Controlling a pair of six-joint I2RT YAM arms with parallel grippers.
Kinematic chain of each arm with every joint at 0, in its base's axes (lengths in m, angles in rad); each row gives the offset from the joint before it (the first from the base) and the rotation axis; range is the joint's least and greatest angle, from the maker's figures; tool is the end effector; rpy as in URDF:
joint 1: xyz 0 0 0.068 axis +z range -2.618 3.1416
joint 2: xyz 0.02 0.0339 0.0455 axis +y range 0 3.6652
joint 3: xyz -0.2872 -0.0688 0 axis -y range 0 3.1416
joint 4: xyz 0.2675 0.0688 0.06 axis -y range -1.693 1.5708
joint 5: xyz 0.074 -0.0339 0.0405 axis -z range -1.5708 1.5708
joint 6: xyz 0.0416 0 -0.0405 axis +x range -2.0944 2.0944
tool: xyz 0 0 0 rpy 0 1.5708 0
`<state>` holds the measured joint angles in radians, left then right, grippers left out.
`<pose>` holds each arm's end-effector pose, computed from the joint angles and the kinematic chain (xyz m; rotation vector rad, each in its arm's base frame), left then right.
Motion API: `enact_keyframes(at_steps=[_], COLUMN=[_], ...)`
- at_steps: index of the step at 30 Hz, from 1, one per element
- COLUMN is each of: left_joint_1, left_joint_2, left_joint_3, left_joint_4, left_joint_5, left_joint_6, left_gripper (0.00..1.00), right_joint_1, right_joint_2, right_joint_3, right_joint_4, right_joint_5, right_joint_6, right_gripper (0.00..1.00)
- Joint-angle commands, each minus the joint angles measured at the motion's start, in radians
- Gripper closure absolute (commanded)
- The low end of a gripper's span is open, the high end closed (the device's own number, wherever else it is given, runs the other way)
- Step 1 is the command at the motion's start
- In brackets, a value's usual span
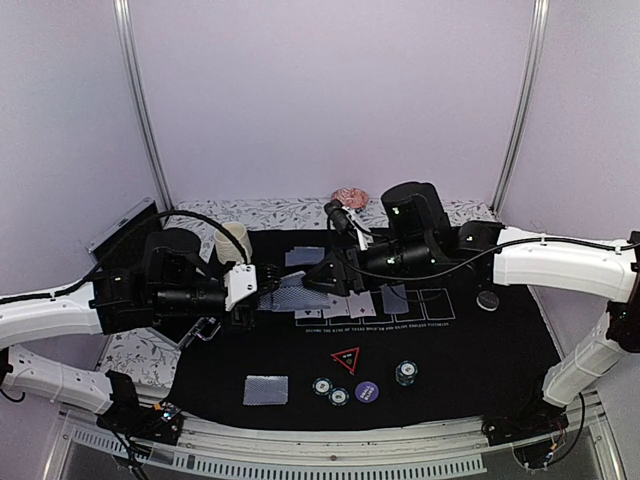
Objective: Distribute texas hold em gaming equipment
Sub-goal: Pick up the poker card from the face-down deck piles.
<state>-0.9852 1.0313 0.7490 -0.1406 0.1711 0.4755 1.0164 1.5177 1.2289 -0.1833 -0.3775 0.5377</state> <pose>0.1328 -0.2131 0.2958 1.4301 1.4291 -0.4966 0.1863 0.3300 0.3304 -0.7984 2.1488 1.2874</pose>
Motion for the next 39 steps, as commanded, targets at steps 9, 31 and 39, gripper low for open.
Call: enact_keyframes(at_steps=[9, 31, 39], left_joint_1=[0.007, 0.007, 0.008], left_joint_2=[-0.014, -0.012, -0.013], left_joint_3=[0.018, 0.019, 0.019], left_joint_4=[0.015, 0.014, 0.014], left_joint_5=[0.008, 0.007, 0.009], left_joint_6=[-0.014, -0.016, -0.017], left_gripper=[0.51, 0.51, 0.51], right_joint_1=[0.004, 0.002, 0.002], right_joint_2=[-0.042, -0.057, -0.06], right_joint_3=[0.038, -0.012, -0.012], right_joint_4=[-0.037, -0.061, -0.063], right_joint_5=[-0.012, -0.046, -0.058], right_joint_6=[0.031, 0.085, 0.087], right_gripper=[0.49, 0.7, 0.77])
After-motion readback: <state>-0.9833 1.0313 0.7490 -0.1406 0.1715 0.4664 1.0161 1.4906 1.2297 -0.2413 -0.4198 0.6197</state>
